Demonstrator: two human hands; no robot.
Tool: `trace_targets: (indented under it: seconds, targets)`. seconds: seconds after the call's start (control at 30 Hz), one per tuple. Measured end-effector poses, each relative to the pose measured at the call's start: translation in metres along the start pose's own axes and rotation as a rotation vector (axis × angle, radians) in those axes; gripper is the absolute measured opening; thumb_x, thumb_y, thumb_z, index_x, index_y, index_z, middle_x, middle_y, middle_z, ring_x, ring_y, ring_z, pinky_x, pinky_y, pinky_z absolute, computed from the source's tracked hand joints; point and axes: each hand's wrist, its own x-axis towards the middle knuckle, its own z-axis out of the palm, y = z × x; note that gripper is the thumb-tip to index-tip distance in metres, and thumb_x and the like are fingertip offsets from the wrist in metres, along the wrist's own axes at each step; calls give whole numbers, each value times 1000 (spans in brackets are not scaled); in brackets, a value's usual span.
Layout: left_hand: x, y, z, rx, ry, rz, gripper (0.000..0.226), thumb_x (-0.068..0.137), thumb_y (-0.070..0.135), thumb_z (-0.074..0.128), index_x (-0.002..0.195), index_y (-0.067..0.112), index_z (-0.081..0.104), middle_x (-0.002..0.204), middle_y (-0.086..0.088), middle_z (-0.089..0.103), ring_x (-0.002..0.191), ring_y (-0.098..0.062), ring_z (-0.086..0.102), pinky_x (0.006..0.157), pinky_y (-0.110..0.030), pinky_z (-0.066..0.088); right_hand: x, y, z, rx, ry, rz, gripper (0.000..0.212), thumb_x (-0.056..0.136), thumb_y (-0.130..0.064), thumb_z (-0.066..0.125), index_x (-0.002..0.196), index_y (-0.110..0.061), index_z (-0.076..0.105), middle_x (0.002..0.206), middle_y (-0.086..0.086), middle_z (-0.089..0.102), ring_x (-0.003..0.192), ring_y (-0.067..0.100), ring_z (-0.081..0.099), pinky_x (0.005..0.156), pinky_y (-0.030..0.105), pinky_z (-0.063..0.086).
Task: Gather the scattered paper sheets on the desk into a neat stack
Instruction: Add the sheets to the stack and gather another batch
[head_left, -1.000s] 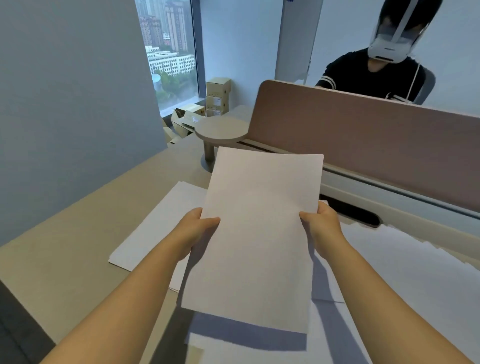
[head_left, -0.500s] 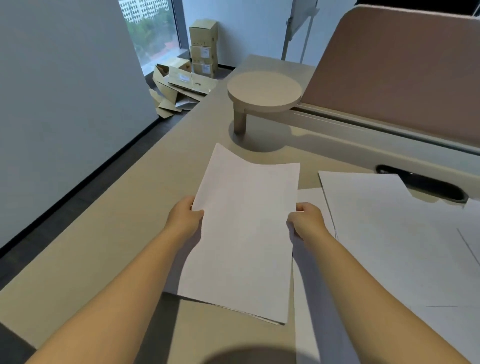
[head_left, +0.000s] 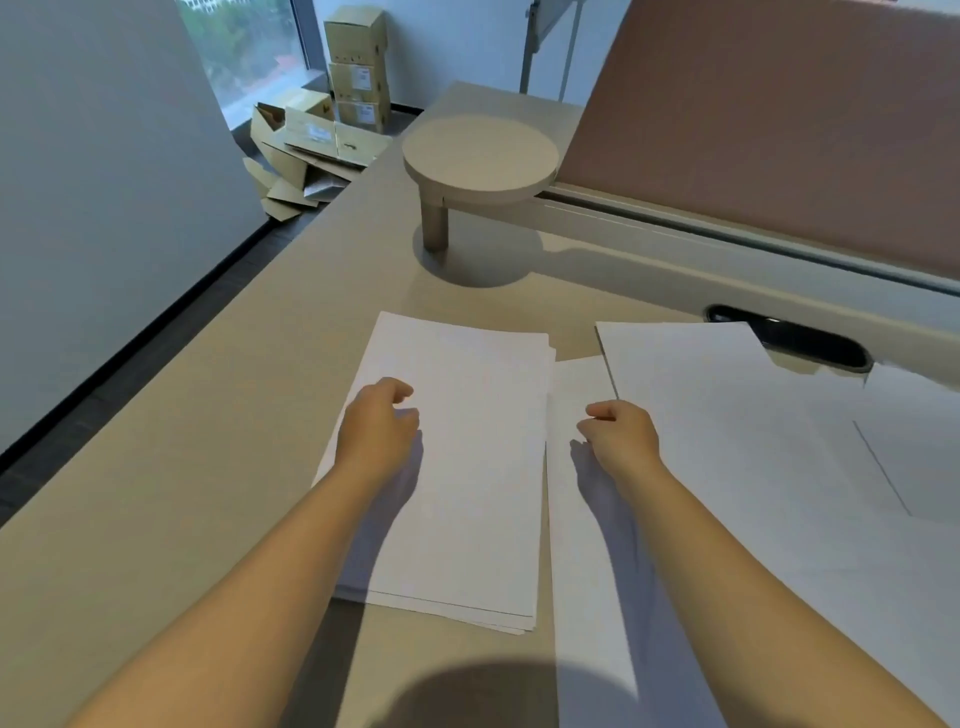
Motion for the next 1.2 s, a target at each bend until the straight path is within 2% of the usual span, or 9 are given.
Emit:
trace_targets:
  seconds: [0.2,0.37,0.57,0.7,0.8,0.83,0.9,1.07,1.2]
  targets:
    - [-31,59,51,-28,-148,95,29,93,16,49,121,9,53,125,-8,56,113,-23,53,88,-25,38,-2,41,-80,57,73,34,36,89,-5,51,125,-3,51,131,13,53,119,30,53,103,38,43]
    - [-60,93,104,-31,-183,61,30,93,17,50,122,9,53,127,-7,56,115,-23,53,89,-25,38,12,88,-143,20,144,67,38,91,-6,49,129,-5,48,135,10,49,122,27,48,87,26,37]
    - [-88,127,165,-28,-171,29,42,93,16,49,134,9,41,134,-8,52,123,-23,48,89,-24,35,34,129,-199,-126,226,103,54,87,-8,54,138,-10,38,143,9,42,128,31,41,100,39,39]
    - [-94,143,182,-168,-104,-70,52,92,15,52,141,9,33,143,-10,43,131,-25,42,103,-31,34,45,140,-209,242,89,92,58,86,1,52,140,-11,33,142,8,40,110,25,49,99,35,39]
    - [-98,145,181,-245,-6,-164,55,89,13,57,139,7,34,139,-14,46,126,-28,47,100,-33,38,44,139,-215,213,-12,75,31,84,5,53,112,-7,55,114,10,56,94,25,55,85,33,46]
    - [-100,145,179,-248,19,-180,56,89,14,59,138,6,34,137,-15,47,124,-29,48,99,-34,38,39,136,-218,208,-43,59,19,82,9,50,84,-9,55,89,9,55,77,24,52,71,30,45]
    - [-103,145,177,-255,28,-211,57,88,17,60,138,5,34,138,-16,47,124,-30,49,99,-36,39,33,137,-226,248,-142,43,38,77,16,42,56,-13,32,59,2,31,54,16,28,54,24,25]
    - [-115,138,179,-114,-103,-257,55,88,20,60,134,0,38,135,-17,48,116,-31,51,97,-37,40,12,153,-244,218,-361,168,36,79,13,37,58,-15,28,60,0,27,52,15,24,51,23,24]
    - [-126,131,182,-30,-141,-258,61,88,22,60,138,0,32,137,-16,45,125,-33,45,98,-37,39,-4,170,-250,119,-300,211,26,80,3,47,57,-7,43,54,9,45,51,20,39,55,24,31]
